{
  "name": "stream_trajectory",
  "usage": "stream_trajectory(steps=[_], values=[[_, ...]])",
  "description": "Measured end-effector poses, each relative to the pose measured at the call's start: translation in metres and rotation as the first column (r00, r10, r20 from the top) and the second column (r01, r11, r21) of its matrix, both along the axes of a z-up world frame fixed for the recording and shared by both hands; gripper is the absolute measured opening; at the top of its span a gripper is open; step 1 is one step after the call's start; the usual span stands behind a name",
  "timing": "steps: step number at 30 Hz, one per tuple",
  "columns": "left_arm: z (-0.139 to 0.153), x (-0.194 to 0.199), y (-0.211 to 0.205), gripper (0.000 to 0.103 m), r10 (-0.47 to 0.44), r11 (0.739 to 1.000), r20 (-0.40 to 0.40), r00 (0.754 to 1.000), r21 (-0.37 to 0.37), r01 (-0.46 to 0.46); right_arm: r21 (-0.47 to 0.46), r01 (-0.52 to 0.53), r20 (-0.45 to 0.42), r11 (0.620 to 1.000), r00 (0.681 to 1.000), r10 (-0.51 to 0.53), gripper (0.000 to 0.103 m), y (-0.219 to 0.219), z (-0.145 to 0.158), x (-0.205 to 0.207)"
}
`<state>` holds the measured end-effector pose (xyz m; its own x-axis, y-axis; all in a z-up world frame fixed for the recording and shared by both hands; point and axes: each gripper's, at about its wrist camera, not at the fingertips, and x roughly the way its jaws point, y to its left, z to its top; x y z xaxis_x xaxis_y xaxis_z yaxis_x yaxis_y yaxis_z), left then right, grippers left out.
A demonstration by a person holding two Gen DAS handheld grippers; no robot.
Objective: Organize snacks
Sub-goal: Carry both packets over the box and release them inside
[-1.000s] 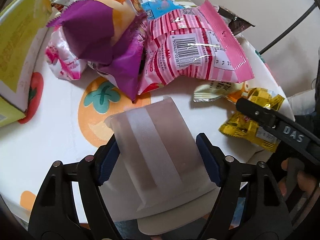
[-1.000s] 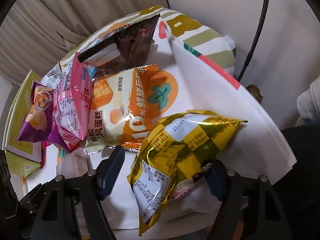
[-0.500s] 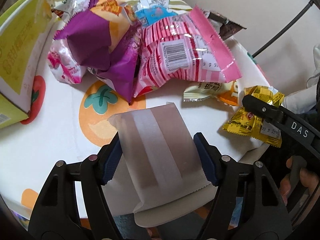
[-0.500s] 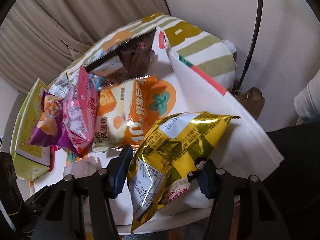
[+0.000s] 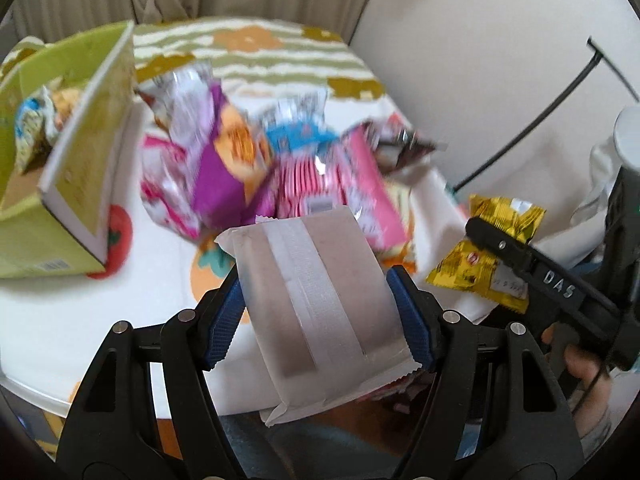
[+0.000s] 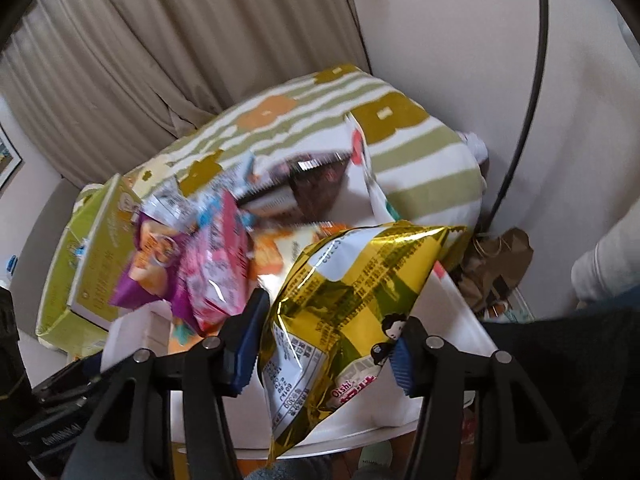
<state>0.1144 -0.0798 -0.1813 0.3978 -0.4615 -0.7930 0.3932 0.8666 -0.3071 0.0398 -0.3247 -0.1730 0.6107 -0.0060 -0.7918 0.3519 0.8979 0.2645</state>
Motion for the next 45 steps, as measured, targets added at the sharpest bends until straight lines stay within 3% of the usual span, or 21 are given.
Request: stream_trajectory(steps=[9, 18, 25, 30, 34, 40, 42, 43, 44, 45], values=[[0.068, 0.028, 0.034, 0.067, 0.113, 0.991, 0.112, 0.987, -0.081, -0.104, 0.010, -0.154, 0.125, 0.988, 0.981, 0.151, 0.050, 0.031, 0.059, 0.034], [0.112, 0.080, 0.119, 0.067, 0.233, 0.972, 0.184, 0.955, -0.089, -0.219, 0.007, -0.385, 0.232, 0.923, 0.898, 0.372, 0.050, 0.124, 0.109, 0.101], [0.096, 0.131, 0.196, 0.067, 0.304, 0.953, 0.145, 0.942, -0.041, -0.301, 0.019, -0.525, 0.212, 0.851, 0.834, 0.510, 0.050, 0.214, 0.104, 0.167], [0.063, 0.160, 0.241, 0.067, 0.312, 0.948, 0.091, 0.946, 0.028, -0.316, 0.043, -0.570, 0.166, 0.821, 0.814, 0.556, 0.050, 0.259, 0.086, 0.197], [0.031, 0.176, 0.262, 0.067, 0.282, 0.953, 0.046, 0.958, 0.102, -0.286, 0.066, -0.584, 0.098, 0.809, 0.811, 0.577, 0.050, 0.287, 0.067, 0.215], [0.007, 0.182, 0.265, 0.068, 0.184, 0.964, 0.019, 0.983, 0.191, -0.184, 0.087, -0.583, 0.018, 0.807, 0.811, 0.584, 0.049, 0.306, 0.046, 0.223], [0.008, 0.182, 0.264, 0.076, 0.157, 0.964, 0.040, 0.987, 0.213, -0.162, 0.088, -0.581, 0.002, 0.809, 0.812, 0.583, 0.049, 0.308, 0.041, 0.225], [0.008, 0.182, 0.264, 0.094, 0.151, 0.961, 0.051, 0.987, 0.225, -0.159, 0.086, -0.580, -0.002, 0.810, 0.813, 0.583, 0.049, 0.309, 0.041, 0.226], [0.009, 0.181, 0.264, 0.102, 0.149, 0.957, 0.065, 0.987, 0.242, -0.160, 0.081, -0.579, -0.007, 0.812, 0.814, 0.581, 0.049, 0.310, 0.041, 0.227], [0.009, 0.180, 0.265, 0.103, 0.147, 0.953, 0.080, 0.986, 0.256, -0.162, 0.072, -0.578, -0.013, 0.813, 0.814, 0.580, 0.048, 0.313, 0.040, 0.228]])
